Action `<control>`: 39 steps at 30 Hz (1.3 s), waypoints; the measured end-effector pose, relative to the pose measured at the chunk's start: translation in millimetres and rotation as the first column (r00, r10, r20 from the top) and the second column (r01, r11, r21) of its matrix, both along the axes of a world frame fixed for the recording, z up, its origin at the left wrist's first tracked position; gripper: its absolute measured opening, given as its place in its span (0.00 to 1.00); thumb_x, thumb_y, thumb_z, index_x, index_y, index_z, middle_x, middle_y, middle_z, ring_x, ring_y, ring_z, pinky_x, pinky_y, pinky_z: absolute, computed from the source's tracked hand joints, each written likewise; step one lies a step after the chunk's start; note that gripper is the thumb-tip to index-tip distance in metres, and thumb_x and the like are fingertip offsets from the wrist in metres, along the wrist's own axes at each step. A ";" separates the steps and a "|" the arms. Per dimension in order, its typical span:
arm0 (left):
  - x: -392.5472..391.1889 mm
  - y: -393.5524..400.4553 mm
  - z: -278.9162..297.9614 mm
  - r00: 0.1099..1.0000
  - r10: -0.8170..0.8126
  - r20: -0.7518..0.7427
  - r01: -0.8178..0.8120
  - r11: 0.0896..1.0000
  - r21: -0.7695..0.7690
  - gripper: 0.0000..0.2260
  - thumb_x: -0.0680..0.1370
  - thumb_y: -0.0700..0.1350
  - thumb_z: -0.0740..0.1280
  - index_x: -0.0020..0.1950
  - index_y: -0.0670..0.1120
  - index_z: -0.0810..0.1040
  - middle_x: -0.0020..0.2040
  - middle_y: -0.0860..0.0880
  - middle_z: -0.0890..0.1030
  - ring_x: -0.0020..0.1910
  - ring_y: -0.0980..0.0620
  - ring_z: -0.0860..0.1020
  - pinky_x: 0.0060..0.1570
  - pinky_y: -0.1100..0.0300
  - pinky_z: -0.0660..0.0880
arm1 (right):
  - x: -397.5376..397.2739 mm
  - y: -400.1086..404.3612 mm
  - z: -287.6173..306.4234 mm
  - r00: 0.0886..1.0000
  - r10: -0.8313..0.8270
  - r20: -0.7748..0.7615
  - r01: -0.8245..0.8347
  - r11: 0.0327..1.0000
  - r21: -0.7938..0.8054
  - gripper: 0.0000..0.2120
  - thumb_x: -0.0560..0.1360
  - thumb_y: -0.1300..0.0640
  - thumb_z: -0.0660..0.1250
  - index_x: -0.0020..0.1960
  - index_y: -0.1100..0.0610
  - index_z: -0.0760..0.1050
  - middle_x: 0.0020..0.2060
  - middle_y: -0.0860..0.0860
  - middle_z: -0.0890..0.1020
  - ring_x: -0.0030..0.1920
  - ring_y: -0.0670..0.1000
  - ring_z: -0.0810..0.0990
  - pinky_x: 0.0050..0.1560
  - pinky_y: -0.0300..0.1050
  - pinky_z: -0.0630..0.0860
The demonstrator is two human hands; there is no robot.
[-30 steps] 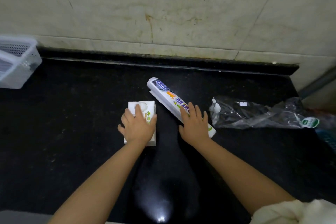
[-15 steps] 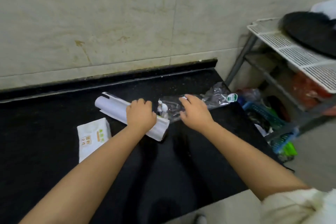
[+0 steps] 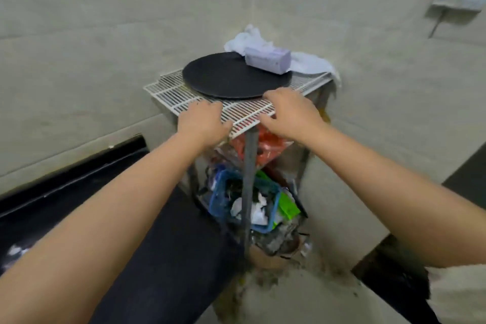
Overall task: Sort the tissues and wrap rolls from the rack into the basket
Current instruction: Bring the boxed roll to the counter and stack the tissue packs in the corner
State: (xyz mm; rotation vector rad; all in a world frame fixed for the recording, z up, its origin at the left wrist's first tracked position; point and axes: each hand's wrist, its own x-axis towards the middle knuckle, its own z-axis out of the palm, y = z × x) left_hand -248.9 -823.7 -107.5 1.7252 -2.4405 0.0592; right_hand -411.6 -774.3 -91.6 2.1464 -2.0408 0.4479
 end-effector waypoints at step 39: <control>-161.6 -157.5 17.2 0.665 0.747 -0.002 -0.740 0.658 0.141 0.20 0.78 0.54 0.60 0.64 0.44 0.69 0.66 0.42 0.71 0.66 0.41 0.68 0.64 0.44 0.67 | -162.6 -318.6 4.2 0.977 0.208 0.058 -0.213 0.969 0.124 0.27 0.69 0.54 0.68 0.64 0.59 0.63 0.60 0.62 0.73 0.59 0.61 0.73 0.52 0.50 0.72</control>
